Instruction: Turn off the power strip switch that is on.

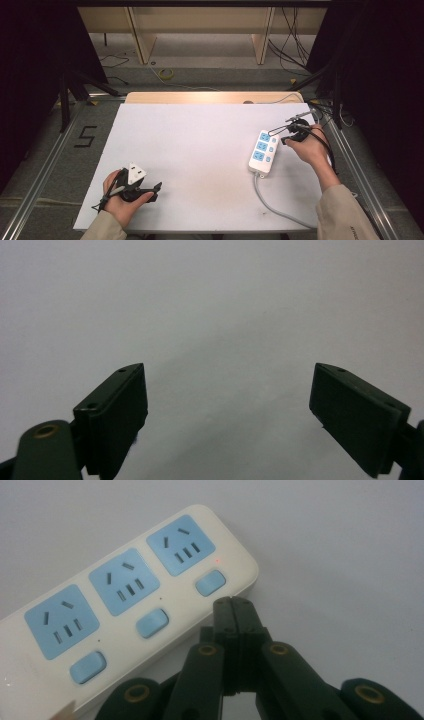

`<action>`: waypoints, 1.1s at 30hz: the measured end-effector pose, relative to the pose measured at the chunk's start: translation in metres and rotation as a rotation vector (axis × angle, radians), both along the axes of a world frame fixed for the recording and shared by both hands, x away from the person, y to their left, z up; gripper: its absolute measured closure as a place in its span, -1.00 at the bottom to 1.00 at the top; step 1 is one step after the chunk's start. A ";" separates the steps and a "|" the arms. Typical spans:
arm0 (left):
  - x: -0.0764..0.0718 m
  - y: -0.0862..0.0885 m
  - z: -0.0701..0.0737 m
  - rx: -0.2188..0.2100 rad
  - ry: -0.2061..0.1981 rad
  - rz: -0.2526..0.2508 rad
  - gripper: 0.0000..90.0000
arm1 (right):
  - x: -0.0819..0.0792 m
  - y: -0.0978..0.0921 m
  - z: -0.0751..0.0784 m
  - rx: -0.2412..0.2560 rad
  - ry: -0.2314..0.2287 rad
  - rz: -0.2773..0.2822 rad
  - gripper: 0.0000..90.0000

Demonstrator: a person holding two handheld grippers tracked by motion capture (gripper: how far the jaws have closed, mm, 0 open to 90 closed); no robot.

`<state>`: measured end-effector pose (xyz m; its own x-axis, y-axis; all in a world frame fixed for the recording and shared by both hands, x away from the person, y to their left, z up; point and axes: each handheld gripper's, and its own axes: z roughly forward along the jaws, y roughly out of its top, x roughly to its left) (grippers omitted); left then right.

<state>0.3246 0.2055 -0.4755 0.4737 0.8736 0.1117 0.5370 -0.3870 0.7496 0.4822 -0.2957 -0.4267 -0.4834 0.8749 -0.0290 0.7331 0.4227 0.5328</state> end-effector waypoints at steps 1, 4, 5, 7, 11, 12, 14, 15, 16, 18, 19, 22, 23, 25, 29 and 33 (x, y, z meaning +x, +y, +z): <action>0.000 0.000 0.000 0.002 0.000 -0.001 -0.66 | 0.001 0.000 0.000 -0.001 0.003 0.003 1.00; 0.000 0.000 0.000 0.001 0.000 -0.002 -0.66 | 0.004 0.001 -0.002 -0.003 0.006 -0.001 1.00; 0.000 0.000 0.000 0.001 0.000 -0.002 -0.66 | 0.005 0.002 -0.002 -0.003 0.009 -0.004 1.00; 0.000 0.000 0.000 0.001 0.000 -0.002 -0.66 | 0.007 0.003 -0.003 -0.003 0.014 0.000 1.00; 0.000 0.000 0.000 0.001 0.000 -0.002 -0.66 | 0.011 0.006 -0.004 -0.008 0.018 0.001 1.00; 0.000 0.000 0.000 -0.002 0.000 -0.002 -0.66 | 0.012 0.006 -0.004 -0.006 0.018 0.000 1.00; 0.000 0.000 0.000 -0.002 0.000 -0.002 -0.66 | 0.014 0.008 -0.004 -0.008 0.022 0.001 1.00; 0.000 0.000 0.000 -0.002 0.000 -0.002 -0.66 | 0.015 0.009 -0.004 -0.007 0.023 -0.001 1.00; 0.000 0.000 0.000 -0.002 0.000 -0.003 -0.66 | 0.016 0.009 -0.004 -0.009 0.023 0.002 1.00; 0.000 0.000 0.000 -0.002 0.000 -0.003 -0.66 | 0.017 0.011 -0.003 -0.013 0.023 0.006 1.00; 0.000 0.000 0.000 0.000 0.001 -0.004 -0.66 | 0.018 0.012 -0.003 -0.012 0.022 0.005 1.00; 0.000 0.000 0.000 0.000 0.000 -0.004 -0.66 | 0.022 0.015 -0.003 -0.012 0.028 0.008 1.00; 0.000 0.000 0.000 -0.001 0.000 -0.004 -0.66 | 0.023 0.016 -0.003 -0.013 0.027 0.007 1.00; 0.000 0.000 0.000 -0.001 0.000 -0.004 -0.66 | 0.024 0.017 -0.004 -0.011 0.031 0.007 1.00; 0.001 0.000 0.000 -0.003 -0.001 -0.004 -0.66 | 0.027 0.021 -0.004 -0.017 0.039 0.008 1.00; 0.001 0.000 0.000 -0.003 0.000 -0.005 -0.66 | 0.029 0.024 -0.005 -0.029 0.045 0.014 1.00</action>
